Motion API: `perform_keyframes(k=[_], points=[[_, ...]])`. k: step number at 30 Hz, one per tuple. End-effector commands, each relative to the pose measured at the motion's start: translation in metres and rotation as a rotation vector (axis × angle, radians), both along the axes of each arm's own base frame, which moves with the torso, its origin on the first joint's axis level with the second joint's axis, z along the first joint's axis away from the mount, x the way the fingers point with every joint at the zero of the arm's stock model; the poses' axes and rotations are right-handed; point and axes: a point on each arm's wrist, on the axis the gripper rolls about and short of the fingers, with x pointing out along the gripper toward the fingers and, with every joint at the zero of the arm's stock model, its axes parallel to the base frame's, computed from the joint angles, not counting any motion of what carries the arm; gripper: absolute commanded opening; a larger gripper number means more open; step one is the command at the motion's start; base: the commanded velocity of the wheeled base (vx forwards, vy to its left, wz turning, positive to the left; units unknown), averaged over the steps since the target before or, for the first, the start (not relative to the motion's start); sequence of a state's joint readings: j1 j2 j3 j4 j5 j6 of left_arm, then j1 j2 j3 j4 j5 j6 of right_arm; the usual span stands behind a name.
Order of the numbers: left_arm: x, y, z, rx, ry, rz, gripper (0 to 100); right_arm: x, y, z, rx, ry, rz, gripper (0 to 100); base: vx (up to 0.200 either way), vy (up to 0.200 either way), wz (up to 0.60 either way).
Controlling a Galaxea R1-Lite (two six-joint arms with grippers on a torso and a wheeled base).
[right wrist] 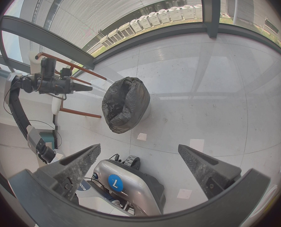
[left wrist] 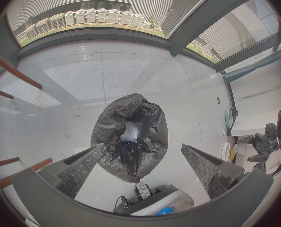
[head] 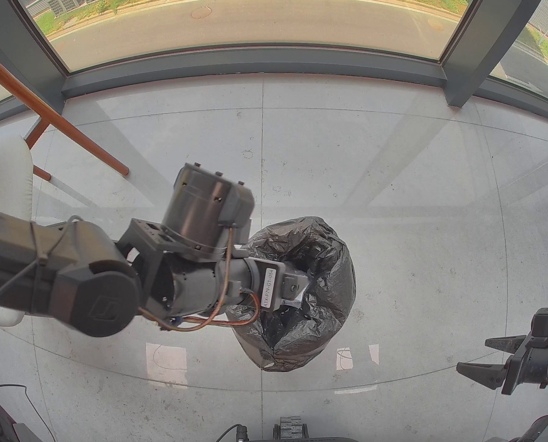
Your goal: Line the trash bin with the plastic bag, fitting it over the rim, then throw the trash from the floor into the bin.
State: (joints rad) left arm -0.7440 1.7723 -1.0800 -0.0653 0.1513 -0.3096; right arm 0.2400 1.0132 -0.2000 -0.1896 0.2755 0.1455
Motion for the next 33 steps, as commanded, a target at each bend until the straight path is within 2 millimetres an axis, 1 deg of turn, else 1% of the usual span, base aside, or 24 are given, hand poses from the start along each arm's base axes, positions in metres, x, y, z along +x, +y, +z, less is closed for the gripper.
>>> perform_keyframes(k=[1,4,5,8,12,15,16,18,19,20,23,25,29,30,33], points=[[-0.022,0.028,0.020,-0.059,-0.029,0.041,100,-0.009,-0.006,0.000,0.007,-0.037,-0.044,100,0.000,0.000,0.00],[-0.035,0.053,0.033,-0.095,-0.060,0.086,100,-0.017,-0.011,0.004,0.016,-0.087,-0.084,100,0.000,0.000,0.00],[-0.037,0.057,0.034,-0.098,-0.062,0.091,100,-0.017,-0.012,0.004,0.017,-0.092,-0.090,100,0.000,0.000,0.00],[-0.049,0.089,0.040,-0.116,-0.094,0.164,100,-0.025,-0.014,0.005,0.023,-0.138,-0.118,100,0.000,0.000,0.00],[-0.067,0.126,0.042,-0.128,-0.128,0.260,100,-0.037,-0.016,0.005,0.022,-0.201,-0.139,100,0.000,0.000,0.00],[-0.081,0.149,0.042,-0.142,-0.157,0.337,100,-0.045,-0.019,0.006,0.010,-0.263,-0.180,100,0.000,0.000,0.00],[-0.083,0.153,0.041,-0.142,-0.160,0.354,100,-0.047,-0.019,0.006,0.007,-0.271,-0.190,100,0.000,0.000,0.00],[-0.093,0.171,0.038,-0.149,-0.178,0.435,100,-0.053,-0.020,0.003,0.006,-0.298,-0.206,100,0.000,0.000,0.00],[-0.095,0.176,0.037,-0.149,-0.183,0.456,100,-0.054,-0.020,0.002,0.007,-0.303,-0.206,100,0.000,0.000,0.00],[-0.102,0.184,0.035,-0.152,-0.192,0.495,100,-0.057,-0.021,-0.001,0.009,-0.310,-0.207,100,0.000,0.000,0.00],[-0.119,0.196,0.030,-0.156,-0.217,0.555,100,-0.065,-0.022,-0.006,0.013,-0.343,-0.207,100,0.000,0.000,0.00],[-0.132,0.203,0.022,-0.153,-0.226,0.592,100,-0.072,-0.023,-0.009,0.017,-0.382,-0.207,100,0.000,0.000,0.00],[-0.153,0.211,0.008,-0.154,-0.245,0.637,100,-0.080,-0.024,-0.019,0.007,-0.423,-0.237,100,0.000,0.000,0.00],[-0.161,0.214,0.002,-0.153,-0.251,0.661,100,-0.083,-0.025,-0.025,-0.010,-0.431,-0.253,100,0.000,0.000,0.00],[-0.180,0.217,-0.011,-0.157,-0.282,0.688,100,-0.092,-0.026,-0.031,-0.036,-0.450,-0.271,100,0.000,0.000,0.00]])
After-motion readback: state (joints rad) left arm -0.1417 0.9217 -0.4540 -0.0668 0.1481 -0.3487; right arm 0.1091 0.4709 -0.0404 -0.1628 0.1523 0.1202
